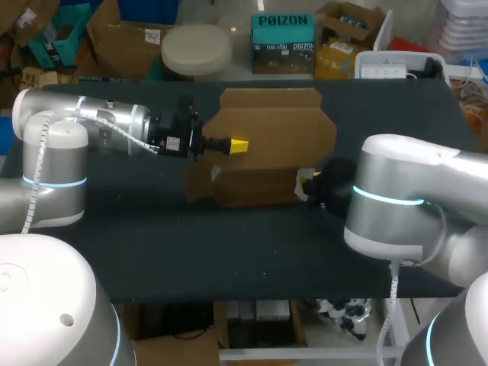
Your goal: Assemble the packaging by folding the flat box into shape, placing the metal phone stand inside, and closing the box properly
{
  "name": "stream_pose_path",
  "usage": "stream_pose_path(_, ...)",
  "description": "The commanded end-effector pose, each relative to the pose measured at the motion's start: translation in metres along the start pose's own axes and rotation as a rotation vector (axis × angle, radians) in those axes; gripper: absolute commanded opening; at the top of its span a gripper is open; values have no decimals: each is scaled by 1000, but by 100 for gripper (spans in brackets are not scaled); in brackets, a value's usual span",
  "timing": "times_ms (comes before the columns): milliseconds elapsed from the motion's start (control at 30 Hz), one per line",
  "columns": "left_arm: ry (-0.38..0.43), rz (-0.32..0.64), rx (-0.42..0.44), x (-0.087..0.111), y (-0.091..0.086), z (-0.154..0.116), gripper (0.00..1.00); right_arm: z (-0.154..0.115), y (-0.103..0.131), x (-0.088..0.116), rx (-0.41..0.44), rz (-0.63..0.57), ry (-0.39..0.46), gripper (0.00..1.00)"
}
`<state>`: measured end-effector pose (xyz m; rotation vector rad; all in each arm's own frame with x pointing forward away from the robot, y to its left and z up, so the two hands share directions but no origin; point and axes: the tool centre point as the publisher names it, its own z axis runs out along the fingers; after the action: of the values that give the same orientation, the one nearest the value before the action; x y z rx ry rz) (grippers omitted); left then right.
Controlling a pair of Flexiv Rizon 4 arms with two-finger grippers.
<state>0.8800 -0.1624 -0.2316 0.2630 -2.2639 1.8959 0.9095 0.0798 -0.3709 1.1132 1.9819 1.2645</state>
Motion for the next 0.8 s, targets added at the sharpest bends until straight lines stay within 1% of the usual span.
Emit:
stream_pose_path(33,3,-1,-3,-2,3,2,0,8,10,10,43,-6,-264,22)
stream_pose_path(100,3,-1,-3,-2,3,2,0,9,10,10,53,-2,-272,20)
stream_pose_path(167,3,-1,-3,-2,3,2,0,10,10,10,68,-4,-291,13)
stream_pose_path(233,3,-1,-3,-2,3,2,0,11,10,10,77,-5,-305,10)
stream_pose_path(400,3,-1,-3,-2,3,2,0,11,9,11,98,-7,-338,7)
stream_pose_path(433,3,-1,-3,-2,3,2,0,11,8,11,104,-7,-345,5)
stream_pose_path(467,3,-1,-3,-2,3,2,0,11,8,10,104,-6,-346,1)
stream_pose_path(667,3,-1,-3,-2,3,2,0,9,7,9,107,-5,-362,0)
stream_pose_path(700,3,6,-3,-1,2,1,11,8,7,9,105,-5,-362,0)
stream_pose_path(733,-6,14,-9,-1,1,0,37,7,7,8,103,-6,-362,0)
stream_pose_path(767,-9,23,-11,0,-1,0,50,7,7,8,100,-5,-361,0)
stream_pose_path(800,-9,35,-17,1,-2,0,73,7,7,8,96,-5,-359,0)
